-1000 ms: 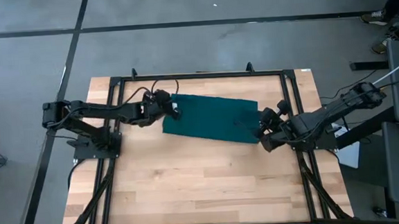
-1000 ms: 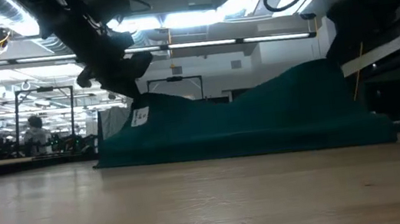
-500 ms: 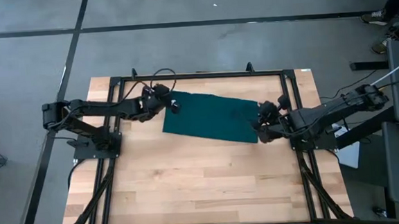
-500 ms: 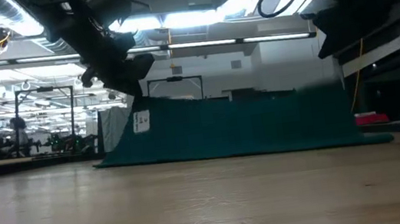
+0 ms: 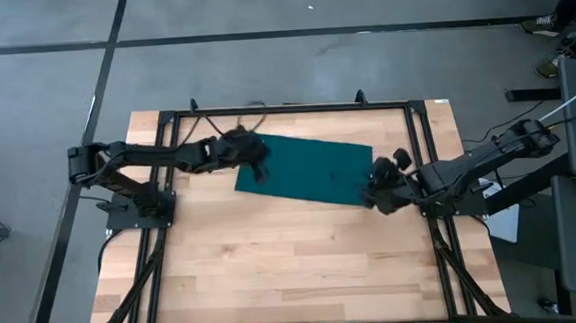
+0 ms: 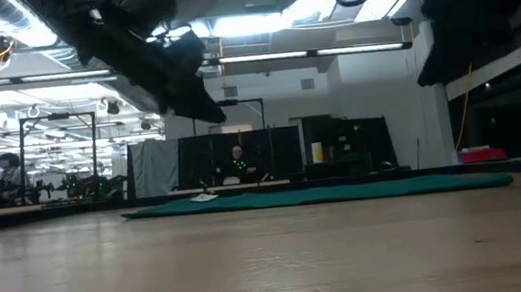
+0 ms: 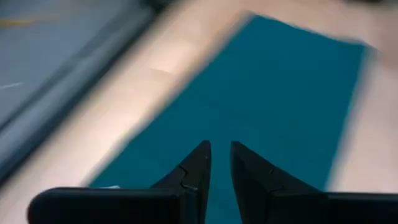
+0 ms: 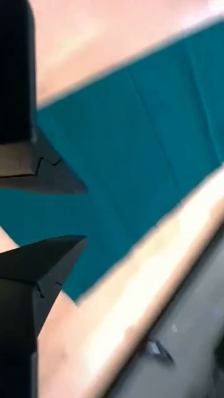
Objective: Fold microfiber towels
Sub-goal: Fold the green towel
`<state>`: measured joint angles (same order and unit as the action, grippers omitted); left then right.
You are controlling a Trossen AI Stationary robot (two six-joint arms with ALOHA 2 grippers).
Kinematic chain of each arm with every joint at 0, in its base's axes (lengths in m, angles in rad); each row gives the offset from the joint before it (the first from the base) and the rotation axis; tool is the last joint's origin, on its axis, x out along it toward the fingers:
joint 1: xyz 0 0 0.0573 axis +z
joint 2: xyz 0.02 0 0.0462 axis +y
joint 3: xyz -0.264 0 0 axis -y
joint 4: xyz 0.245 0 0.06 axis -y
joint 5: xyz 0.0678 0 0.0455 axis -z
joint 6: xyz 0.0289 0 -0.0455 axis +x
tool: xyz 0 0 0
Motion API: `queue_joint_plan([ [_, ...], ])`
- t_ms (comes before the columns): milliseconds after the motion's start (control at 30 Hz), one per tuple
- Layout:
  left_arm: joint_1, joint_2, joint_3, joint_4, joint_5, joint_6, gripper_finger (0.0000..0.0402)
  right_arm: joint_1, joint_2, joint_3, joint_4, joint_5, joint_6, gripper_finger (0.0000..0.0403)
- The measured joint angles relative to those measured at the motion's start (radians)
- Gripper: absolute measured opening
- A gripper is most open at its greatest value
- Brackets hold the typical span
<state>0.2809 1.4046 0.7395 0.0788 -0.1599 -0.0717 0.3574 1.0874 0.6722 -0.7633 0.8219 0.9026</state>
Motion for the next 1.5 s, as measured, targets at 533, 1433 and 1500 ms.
queue_joint_plan([
  [533,-0.221,0.142,0.078,-0.062,-0.102,-0.129,0.0002,0.185,-0.006,-0.141,0.053,-0.231,0.133,0.0062],
  [1433,-0.226,0.953,1.117,-0.365,-0.001,-0.314,0.0002,0.579,-0.148,0.029,-0.047,0.188,0.343,0.0039],
  [1500,-0.224,0.972,1.129,-0.386,0.005,-0.334,0.0001,0.607,-0.148,0.029,-0.022,0.237,0.343,0.0039],
])
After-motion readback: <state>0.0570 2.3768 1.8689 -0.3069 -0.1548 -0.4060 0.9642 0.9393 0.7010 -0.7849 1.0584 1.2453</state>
